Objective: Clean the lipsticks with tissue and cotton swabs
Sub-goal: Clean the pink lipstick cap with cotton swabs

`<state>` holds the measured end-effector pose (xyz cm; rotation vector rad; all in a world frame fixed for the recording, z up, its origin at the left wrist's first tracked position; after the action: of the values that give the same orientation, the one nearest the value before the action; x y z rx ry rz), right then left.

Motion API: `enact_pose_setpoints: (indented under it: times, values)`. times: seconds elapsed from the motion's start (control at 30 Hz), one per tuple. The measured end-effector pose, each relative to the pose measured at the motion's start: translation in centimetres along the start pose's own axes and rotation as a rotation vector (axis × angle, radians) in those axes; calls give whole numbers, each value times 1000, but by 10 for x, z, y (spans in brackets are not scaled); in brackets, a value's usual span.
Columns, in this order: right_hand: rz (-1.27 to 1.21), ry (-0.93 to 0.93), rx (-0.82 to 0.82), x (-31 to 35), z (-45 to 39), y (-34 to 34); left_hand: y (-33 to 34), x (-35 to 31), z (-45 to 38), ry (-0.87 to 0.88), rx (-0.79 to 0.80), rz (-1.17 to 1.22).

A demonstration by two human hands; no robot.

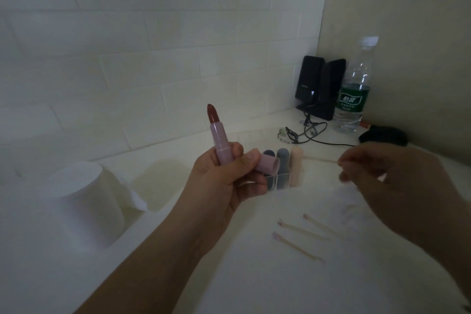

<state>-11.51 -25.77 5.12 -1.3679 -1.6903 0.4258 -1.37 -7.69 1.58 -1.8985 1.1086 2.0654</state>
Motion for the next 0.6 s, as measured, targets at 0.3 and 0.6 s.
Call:
enact_pose_setpoints:
  times: [0.3, 0.6]
  values:
    - [122, 158, 381, -67, -4, 33, 7, 9, 2, -85, 46, -33]
    - [62, 34, 346, -8, 2, 14, 3, 8, 1, -76, 2, -35]
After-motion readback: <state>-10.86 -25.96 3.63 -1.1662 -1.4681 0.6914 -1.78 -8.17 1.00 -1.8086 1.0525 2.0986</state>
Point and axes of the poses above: each hand's wrist, its own z-axis away from the middle knuckle, its own y-axis out of the palm, x = y × z, the point moved 7 cm from there along -z, towards the middle knuckle, and after that the axes turned 5 degrees about -y, right-handed, at the moved point
